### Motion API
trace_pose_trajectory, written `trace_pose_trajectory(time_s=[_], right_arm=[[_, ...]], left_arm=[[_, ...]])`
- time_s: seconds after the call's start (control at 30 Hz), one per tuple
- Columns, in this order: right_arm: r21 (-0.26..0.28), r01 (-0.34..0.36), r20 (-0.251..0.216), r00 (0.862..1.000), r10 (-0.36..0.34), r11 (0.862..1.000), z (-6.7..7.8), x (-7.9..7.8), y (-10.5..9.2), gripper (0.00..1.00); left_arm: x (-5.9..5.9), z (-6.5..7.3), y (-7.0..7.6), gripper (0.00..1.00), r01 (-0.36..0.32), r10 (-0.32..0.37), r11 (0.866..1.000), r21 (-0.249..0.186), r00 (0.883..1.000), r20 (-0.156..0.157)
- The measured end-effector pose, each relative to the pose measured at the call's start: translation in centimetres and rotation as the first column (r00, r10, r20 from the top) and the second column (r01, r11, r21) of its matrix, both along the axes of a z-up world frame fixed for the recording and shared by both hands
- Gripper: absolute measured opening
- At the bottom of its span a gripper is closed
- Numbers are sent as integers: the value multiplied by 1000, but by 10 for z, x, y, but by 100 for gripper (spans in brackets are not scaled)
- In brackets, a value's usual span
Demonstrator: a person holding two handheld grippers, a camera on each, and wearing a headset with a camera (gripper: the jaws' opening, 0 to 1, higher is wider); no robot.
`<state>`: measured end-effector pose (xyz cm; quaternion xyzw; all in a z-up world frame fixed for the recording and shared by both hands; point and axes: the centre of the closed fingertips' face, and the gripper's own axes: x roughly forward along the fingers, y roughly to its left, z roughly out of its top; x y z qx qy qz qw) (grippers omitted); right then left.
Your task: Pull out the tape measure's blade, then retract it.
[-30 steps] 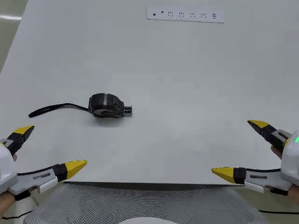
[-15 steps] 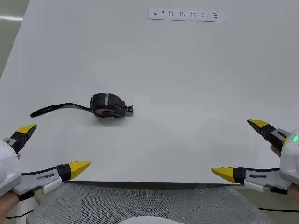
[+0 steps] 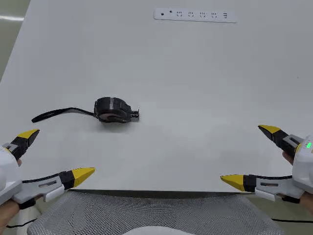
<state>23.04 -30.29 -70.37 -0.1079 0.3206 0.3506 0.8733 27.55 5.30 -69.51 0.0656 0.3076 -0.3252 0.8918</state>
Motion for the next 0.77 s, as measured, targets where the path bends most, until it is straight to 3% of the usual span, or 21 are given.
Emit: trace_pose_trajectory(time_s=[0.2,0.33,0.47,0.77], right_arm=[[5,-1,3,1000,1,1000,0,1,1,99],[7,-1,2,1000,1,1000,-1,0,1,99],[8,-2,-1,1000,2,1000,-2,0,1,99],[5,-4,1,1000,4,1000,-1,0,0,99]], left_arm=[[1,1,1,96,-7,7,1000,6,1000,3],[-1,1,-1,89,9,-9,1000,1,1000,-9],[2,3,-1,97,-2,2,1000,4,1000,10],[1,1,-2,96,8,-8,1000,1,1000,0]])
